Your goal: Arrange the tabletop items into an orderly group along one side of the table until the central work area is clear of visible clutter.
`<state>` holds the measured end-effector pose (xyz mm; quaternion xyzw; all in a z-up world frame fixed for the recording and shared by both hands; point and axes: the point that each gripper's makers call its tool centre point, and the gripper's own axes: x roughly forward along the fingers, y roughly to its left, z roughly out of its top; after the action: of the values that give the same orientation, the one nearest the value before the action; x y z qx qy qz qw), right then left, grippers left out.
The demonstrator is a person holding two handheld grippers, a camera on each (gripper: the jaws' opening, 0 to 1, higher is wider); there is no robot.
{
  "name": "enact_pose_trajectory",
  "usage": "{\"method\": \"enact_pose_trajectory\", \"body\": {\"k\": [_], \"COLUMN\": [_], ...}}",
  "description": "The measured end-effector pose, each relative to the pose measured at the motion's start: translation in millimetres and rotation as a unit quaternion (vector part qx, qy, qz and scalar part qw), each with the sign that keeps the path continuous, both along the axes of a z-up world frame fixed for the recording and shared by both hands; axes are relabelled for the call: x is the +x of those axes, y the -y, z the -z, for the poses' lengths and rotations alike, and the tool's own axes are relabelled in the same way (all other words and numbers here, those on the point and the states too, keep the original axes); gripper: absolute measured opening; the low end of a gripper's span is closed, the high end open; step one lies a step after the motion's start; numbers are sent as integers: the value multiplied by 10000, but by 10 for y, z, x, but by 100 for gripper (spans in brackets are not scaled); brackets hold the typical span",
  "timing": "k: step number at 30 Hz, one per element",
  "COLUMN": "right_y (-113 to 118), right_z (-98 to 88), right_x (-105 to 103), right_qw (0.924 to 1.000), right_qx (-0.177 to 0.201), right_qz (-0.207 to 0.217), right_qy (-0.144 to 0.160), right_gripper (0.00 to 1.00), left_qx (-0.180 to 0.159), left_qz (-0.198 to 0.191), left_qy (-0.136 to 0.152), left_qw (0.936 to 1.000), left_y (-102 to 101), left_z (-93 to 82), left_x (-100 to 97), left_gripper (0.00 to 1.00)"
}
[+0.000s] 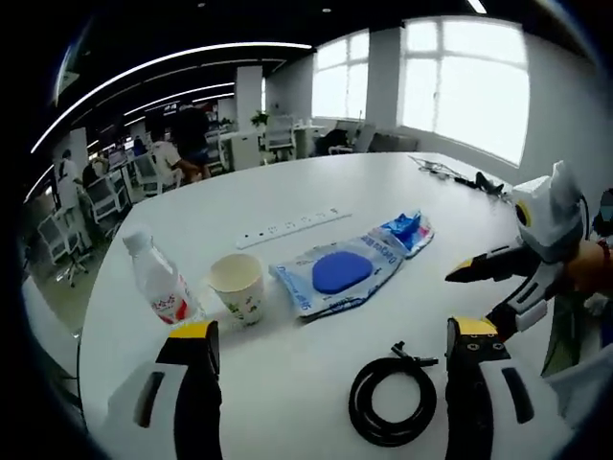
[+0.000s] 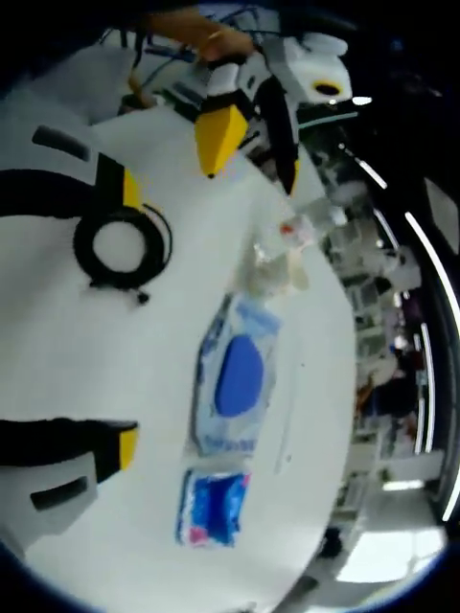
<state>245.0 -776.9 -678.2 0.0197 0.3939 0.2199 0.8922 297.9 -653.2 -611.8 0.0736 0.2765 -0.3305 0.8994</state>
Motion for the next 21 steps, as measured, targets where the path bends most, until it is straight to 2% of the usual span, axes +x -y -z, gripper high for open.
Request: {"method": "enact_pose_trajectory", "body": {"k": [3,6,7,13,21], "right_y": [-89,-143,-152,-252,-400], "right_z": [40,88,93,156,266], "right_x": [-30,-60,-65,-106,-143], "right_qw": [10000,9999,9999,9996,9989], "right_qx": [34,13,18,12,128], "right_qz": [-79,-123,-135,-260,-448], "right_qy": [-16,-55,-65,-73,-111], "right_gripper": [84,83,82,77,70], "left_qx": [60,198,254,185,253], "left_qz": [56,107,122,128,162], "left_qy": [-12,115,63,7,-29], "left_qw": [10000,9997,9996,9997,9995], "left_y": [-14,-38,-55,-115,-167], "left_z": [-1,-7,11,4,16], "left_x": [-55,-72,-80,-157,-263], "left_gripper": [100,100,100,100,100]}}
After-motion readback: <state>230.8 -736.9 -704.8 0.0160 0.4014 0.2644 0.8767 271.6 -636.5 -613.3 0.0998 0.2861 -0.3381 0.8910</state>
